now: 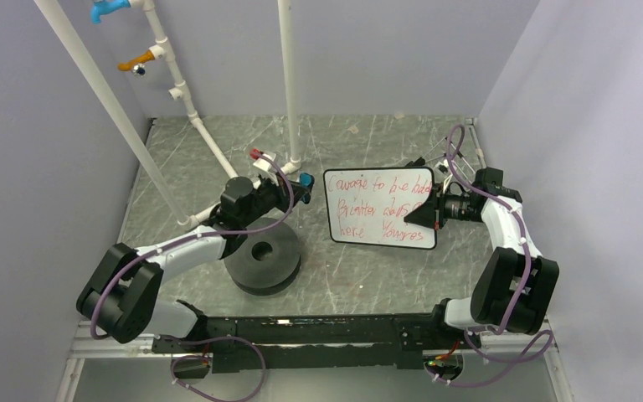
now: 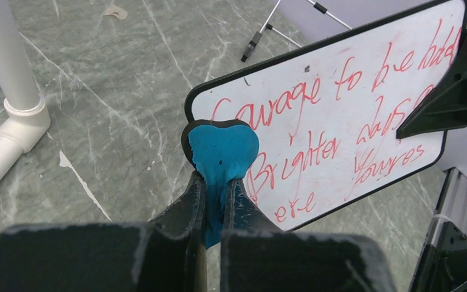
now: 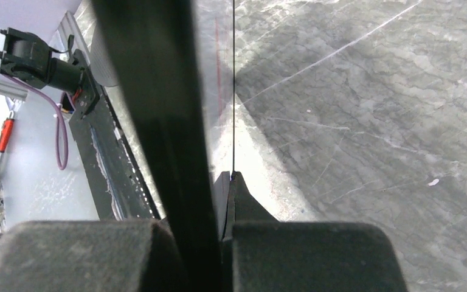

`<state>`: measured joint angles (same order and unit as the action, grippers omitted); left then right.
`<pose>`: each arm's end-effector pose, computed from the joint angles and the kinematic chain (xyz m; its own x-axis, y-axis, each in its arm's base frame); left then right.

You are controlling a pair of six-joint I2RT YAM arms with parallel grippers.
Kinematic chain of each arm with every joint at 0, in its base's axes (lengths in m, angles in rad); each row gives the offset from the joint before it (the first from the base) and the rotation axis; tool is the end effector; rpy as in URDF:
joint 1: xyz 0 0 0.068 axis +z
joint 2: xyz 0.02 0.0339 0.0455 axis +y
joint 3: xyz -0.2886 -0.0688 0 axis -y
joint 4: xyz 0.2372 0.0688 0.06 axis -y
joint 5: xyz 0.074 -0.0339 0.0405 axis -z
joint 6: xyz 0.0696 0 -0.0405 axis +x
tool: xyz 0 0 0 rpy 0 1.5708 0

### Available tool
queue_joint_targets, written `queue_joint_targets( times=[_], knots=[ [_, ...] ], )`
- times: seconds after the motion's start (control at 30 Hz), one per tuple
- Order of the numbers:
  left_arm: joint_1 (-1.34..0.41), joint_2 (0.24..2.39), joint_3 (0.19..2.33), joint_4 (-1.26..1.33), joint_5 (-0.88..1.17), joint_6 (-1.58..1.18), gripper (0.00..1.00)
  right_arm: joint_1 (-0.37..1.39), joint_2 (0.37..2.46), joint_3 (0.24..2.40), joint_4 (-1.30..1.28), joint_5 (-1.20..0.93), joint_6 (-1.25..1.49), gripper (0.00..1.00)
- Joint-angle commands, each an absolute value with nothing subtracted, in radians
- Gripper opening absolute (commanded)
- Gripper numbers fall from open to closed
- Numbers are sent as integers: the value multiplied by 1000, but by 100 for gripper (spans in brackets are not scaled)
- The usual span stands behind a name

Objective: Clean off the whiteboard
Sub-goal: Pick up the whiteboard eraser from the center of the board, then erase the center of the board with the whiteboard.

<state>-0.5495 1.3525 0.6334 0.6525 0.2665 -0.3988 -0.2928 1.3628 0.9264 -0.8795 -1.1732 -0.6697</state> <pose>0.2602 -0.1808 0.2748 -0.3350 -0.2341 -0.9127 0.6488 0.6452 -0.4036 0.2351 -0.0038 0.2523 -0.6576 -0.0528 -0.7515 -0.6620 0.5166 0.5430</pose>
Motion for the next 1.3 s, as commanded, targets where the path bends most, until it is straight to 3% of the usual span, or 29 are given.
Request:
queue_joint_targets(
  times=[0.0, 0.4, 0.8, 1.27],
  knots=[
    [-571, 1362, 662, 698, 213, -346, 0, -302, 1367, 972, -922, -1184, -786, 0],
    [-600, 1404, 663, 711, 62, -349, 0, -293, 1335, 954, -824, -1158, -661, 0],
    [-720, 1652, 830, 758, 3, -323, 0, -277, 1327, 951, -790, -1185, -588, 0],
    [-738, 1788, 1097, 441, -156, -314, 0, -267, 1304, 943, -774, -1188, -565, 0]
  ],
)
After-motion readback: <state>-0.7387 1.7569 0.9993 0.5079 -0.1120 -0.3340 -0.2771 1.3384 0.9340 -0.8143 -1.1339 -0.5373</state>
